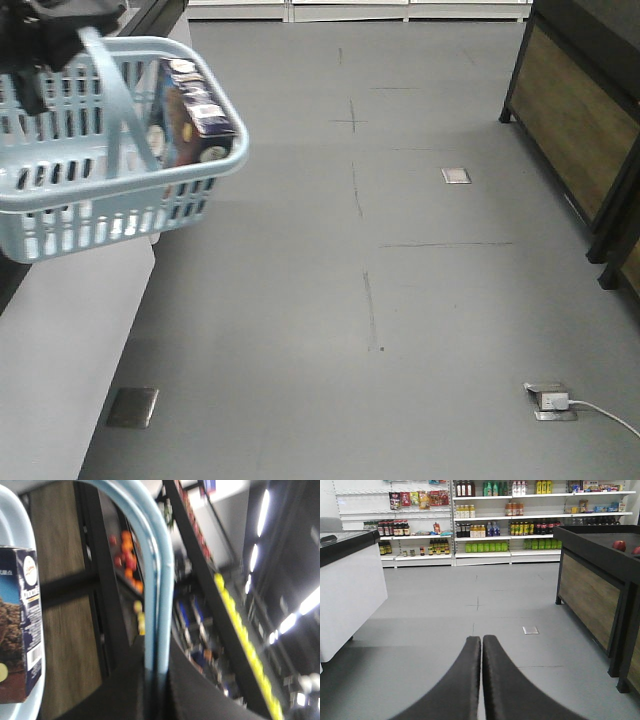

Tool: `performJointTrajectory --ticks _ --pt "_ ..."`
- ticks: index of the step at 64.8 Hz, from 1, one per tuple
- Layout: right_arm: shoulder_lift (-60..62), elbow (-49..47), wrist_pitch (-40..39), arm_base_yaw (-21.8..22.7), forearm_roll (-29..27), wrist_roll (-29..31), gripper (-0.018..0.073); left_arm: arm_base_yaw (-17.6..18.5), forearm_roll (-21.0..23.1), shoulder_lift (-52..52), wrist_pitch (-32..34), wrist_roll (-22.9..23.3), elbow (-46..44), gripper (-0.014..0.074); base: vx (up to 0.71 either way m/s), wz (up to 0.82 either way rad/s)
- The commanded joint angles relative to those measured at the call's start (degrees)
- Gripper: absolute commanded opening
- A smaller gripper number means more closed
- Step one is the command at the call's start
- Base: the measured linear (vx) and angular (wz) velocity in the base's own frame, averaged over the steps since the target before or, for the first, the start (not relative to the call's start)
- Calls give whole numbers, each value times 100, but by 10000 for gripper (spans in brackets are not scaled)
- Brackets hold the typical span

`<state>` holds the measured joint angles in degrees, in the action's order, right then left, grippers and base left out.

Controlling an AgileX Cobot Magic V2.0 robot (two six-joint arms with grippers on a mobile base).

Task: Left arm holds basket, right arm returns cookies
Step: 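Lower the held basket in front of the robot with the left arm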

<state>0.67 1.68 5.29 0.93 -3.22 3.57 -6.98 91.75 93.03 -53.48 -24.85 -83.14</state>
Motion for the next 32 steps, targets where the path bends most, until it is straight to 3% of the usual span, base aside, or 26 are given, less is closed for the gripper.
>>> performJointTrajectory --ticks 1,6,10,15,21,32 --pt "57 -3 -442 3 18 -15 -8 668 12 -277 -119 -144 -221 -8 0 0" --pt "57 -3 -442 3 18 -15 -8 1152 -434 -277 -234 -130 -187 -8 0 0" --pt "57 -3 -442 3 18 -15 -8 1568 -436 -290 -146 -157 50 -8 0 0" --pt "57 -3 -442 3 18 -15 -8 2027 -87 -297 287 -347 511 -8 0 0" --pt "57 -3 -442 3 18 -15 -8 2514 808 -268 522 -846 1255 -8 0 0" --pt "57 -3 -442 3 18 -15 -8 3233 794 -268 378 -1193 2161 -8 0 0"
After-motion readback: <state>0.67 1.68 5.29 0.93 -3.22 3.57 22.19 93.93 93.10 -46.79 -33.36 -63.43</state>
